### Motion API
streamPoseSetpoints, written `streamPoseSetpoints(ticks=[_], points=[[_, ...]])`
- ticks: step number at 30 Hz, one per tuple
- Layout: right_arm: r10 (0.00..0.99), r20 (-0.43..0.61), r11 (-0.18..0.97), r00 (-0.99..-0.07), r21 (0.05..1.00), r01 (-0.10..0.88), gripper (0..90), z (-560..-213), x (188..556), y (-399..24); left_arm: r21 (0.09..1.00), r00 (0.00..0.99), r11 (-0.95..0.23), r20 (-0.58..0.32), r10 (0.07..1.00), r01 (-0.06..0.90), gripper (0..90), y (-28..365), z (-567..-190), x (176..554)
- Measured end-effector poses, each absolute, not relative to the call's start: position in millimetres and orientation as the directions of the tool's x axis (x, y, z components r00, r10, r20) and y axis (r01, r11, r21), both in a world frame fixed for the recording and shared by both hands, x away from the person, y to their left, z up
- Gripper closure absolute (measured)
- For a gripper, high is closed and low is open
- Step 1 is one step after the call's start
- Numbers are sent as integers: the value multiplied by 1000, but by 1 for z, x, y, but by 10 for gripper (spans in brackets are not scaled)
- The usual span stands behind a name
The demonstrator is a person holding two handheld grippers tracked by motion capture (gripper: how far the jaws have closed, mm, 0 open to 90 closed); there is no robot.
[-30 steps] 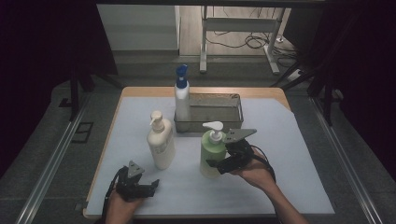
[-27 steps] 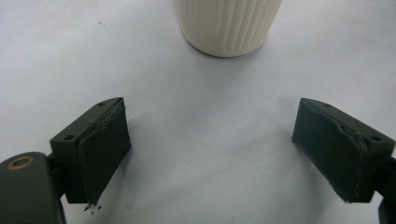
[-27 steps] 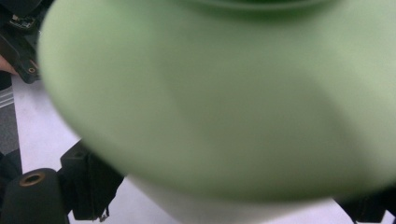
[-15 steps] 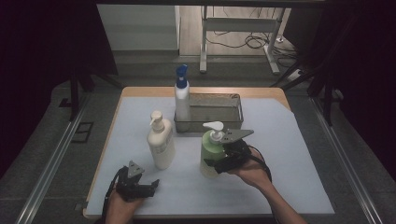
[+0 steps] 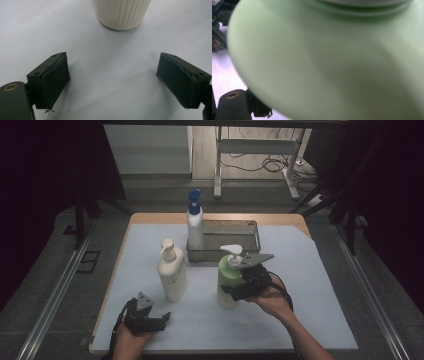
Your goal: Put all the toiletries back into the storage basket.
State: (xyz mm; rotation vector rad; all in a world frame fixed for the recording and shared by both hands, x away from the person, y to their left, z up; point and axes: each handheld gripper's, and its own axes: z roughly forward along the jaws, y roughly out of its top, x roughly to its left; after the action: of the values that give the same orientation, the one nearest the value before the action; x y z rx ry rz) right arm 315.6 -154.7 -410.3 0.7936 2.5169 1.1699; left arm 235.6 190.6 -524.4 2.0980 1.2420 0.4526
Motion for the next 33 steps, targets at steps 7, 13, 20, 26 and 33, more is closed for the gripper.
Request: streamPoseSetpoints(ticks=[7, 13, 20, 26, 33], points=[[589, 1, 519, -808, 766, 379, 123, -400, 322, -154, 683, 492, -340, -32, 870, 646, 107, 191, -524, 236], [601, 1, 510, -800, 770, 384, 123, -393, 329, -153, 683, 492, -340, -32, 870, 646, 107, 191, -524, 236], [617, 11, 490, -787, 778, 395, 123, -380, 336, -153, 683, 492, -341, -31, 870, 646, 107, 191, -524, 236], [630, 7, 479, -776, 784, 395, 123, -368, 345, -153, 683, 492, -341, -32, 870, 646, 107, 191, -524, 236], [642, -10, 477, -766, 788, 390, 124, -354, 353, -150, 682, 493, -342, -31, 870, 646, 107, 191, -524, 236]])
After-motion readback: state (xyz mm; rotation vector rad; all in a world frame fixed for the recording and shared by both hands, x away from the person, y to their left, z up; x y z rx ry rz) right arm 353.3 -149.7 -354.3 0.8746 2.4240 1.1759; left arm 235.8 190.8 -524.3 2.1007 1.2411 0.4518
